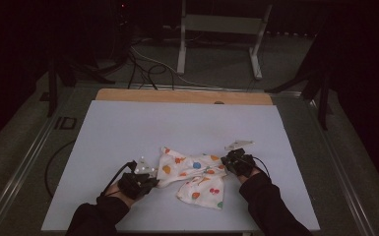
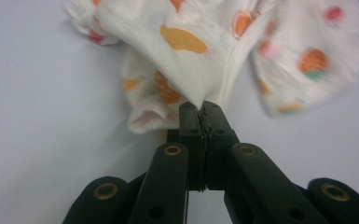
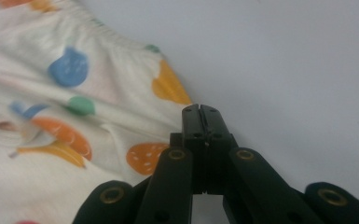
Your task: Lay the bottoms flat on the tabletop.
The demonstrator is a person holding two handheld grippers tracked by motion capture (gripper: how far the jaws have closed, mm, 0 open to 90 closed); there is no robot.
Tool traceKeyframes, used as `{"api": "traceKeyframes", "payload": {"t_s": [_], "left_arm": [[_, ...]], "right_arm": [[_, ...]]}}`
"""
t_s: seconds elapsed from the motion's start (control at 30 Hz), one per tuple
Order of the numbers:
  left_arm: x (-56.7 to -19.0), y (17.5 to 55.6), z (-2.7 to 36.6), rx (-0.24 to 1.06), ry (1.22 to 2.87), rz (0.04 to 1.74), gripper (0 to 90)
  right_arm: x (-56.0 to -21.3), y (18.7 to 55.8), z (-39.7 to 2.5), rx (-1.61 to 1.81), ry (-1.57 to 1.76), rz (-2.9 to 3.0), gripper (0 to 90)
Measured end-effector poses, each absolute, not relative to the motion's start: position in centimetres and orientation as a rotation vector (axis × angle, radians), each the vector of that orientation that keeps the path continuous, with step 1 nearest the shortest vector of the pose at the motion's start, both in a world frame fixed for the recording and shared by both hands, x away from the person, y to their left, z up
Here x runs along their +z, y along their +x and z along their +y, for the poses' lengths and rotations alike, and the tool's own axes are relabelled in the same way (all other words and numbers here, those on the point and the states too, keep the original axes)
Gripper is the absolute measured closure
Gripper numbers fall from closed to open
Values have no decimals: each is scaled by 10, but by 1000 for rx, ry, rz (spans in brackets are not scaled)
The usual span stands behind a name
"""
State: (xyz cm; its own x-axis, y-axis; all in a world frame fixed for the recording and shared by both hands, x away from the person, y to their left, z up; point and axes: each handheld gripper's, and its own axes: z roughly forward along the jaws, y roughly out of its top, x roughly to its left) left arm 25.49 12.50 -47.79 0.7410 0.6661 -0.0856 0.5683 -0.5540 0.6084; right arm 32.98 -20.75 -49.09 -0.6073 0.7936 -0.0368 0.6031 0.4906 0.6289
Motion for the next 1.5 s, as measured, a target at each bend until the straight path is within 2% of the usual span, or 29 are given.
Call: {"api": "traceKeyframes", "payload": {"t_s": [0.13,0.43,0.5,0.53,0.57,0.63,0.73,0.8,1.0,1.1,1.3,1.43,1.5], "left_arm": [[-484,243,113,143,2351,874,898],[-494,243,111,37,2355,838,893],[-491,245,114,32,2343,832,864],[-488,245,115,31,2333,824,823],[-484,246,117,36,2325,804,771],[-476,248,120,99,2315,796,629],[-466,257,126,133,2298,799,506],[-459,268,131,159,2282,811,470],[-458,294,140,206,2255,839,437],[-461,308,143,239,2248,880,379],[-464,328,145,222,2218,896,228],[-465,339,144,231,2194,936,161],[-466,344,142,225,2196,961,161]], "right_arm": [[-496,327,-213,813,1194,2428,900],[-505,325,-215,771,1188,2455,900],[-505,325,-214,789,1185,2454,900],[-503,325,-214,799,1190,2449,876],[-501,325,-214,823,1195,2439,792],[-496,325,-214,882,1164,2439,703],[-486,327,-212,942,1153,2413,565],[-481,330,-210,981,1152,2401,527],[-474,339,-200,1024,1141,2383,423],[-476,343,-196,1029,1153,2385,358],[-480,347,-193,1028,1148,2420,136],[-481,350,-192,1009,1190,2386,123],[-482,352,-192,1010,1202,2385,117]]}}
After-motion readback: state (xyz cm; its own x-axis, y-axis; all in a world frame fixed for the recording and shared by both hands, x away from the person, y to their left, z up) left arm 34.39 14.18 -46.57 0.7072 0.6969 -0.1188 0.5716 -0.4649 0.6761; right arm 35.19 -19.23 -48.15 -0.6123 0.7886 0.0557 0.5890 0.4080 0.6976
